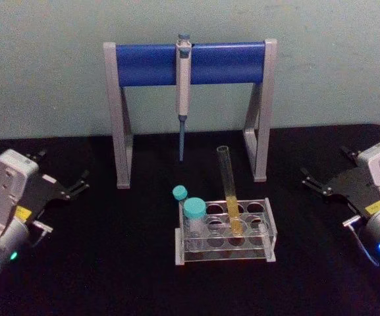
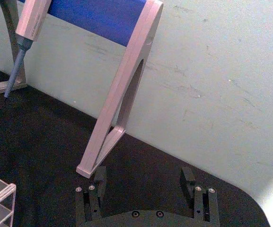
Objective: Pick up the test tube from the test tube rack, shake it, then place it back into the test tube rack.
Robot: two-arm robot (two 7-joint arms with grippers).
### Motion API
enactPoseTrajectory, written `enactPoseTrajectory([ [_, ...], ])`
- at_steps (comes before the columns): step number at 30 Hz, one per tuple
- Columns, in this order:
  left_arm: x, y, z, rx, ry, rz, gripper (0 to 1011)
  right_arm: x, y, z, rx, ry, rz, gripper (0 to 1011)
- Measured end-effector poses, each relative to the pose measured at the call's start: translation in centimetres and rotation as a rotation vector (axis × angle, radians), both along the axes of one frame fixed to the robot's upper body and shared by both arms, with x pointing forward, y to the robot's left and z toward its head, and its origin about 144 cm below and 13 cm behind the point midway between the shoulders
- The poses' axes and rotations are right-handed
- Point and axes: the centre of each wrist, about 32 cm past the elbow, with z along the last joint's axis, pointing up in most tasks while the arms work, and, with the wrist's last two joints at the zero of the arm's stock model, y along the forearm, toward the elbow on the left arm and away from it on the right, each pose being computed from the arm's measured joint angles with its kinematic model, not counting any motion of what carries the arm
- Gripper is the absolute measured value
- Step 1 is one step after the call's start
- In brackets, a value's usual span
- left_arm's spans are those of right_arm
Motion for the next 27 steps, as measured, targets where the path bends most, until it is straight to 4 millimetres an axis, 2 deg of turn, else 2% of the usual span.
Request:
enactPoseTrajectory([
  [27,0.00,0.00,0.00,0.000,0.000,0.000,1001,0.00,0.00,0.00,0.000,0.000,0.000,1000],
])
